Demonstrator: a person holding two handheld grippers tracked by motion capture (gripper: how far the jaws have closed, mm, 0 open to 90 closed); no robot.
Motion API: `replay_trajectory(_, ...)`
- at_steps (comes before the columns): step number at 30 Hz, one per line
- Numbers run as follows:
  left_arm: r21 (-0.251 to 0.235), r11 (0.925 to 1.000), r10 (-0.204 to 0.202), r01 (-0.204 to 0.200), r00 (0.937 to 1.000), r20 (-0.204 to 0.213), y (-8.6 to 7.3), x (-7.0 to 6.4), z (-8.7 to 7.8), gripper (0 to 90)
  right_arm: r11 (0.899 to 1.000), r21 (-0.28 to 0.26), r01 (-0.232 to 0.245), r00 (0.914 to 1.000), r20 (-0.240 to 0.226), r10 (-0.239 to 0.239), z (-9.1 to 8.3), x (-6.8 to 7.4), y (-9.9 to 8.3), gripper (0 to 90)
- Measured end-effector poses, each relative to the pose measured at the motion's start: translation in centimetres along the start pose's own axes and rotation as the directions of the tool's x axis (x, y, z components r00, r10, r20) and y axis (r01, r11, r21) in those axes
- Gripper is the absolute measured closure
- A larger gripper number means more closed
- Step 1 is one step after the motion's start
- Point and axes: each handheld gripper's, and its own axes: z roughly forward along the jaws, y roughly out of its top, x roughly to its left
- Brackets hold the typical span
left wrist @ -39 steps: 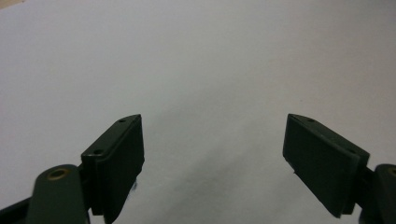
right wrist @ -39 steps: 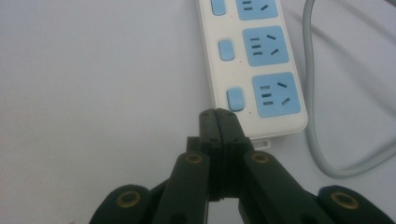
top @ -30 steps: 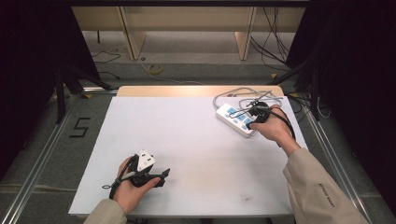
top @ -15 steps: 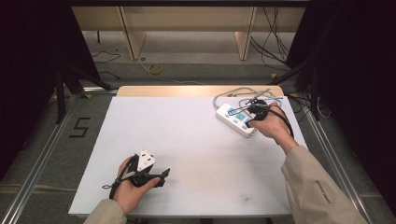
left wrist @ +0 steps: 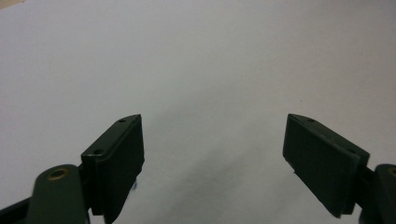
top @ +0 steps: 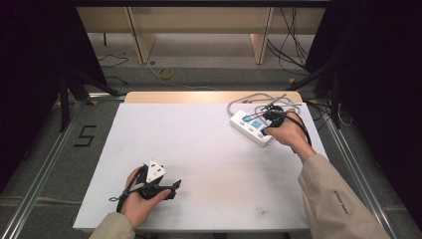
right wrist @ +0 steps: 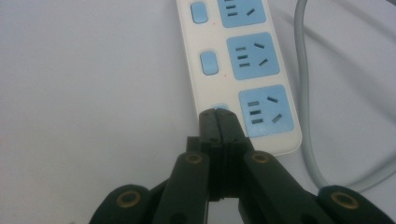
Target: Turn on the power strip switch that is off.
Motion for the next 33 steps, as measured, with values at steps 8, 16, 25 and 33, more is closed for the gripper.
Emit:
replay_trajectory(8,0.001,1.0,-0.002,0.002,1.0,0.001,0.0,0.0,0.0,20.5,1.0,0.007,-0.005,1.0,-0.005,0.005,0.6,-0.1,0.2,90.0)
replay_trajectory(16,0.001,1.0,-0.001,0.001,1.0,0.002,0.0,0.0,0.0,20.5,1.0,0.017,-0.014,0.9999,-0.002,0.014,1.3,-0.4,0.3,90.0)
replay_trajectory(25,0.001,1.0,-0.002,0.002,1.0,0.003,0.0,0.0,0.0,20.5,0.999,0.025,-0.02,0.9998,0.001,0.02,1.9,-0.5,0.6,90.0)
replay_trajectory(33,0.001,1.0,-0.002,0.002,1.0,0.003,0.0,0.0,0.0,20.5,1.0,0.021,-0.023,0.9996,0.014,0.023,2.1,-0.6,0.9,90.0)
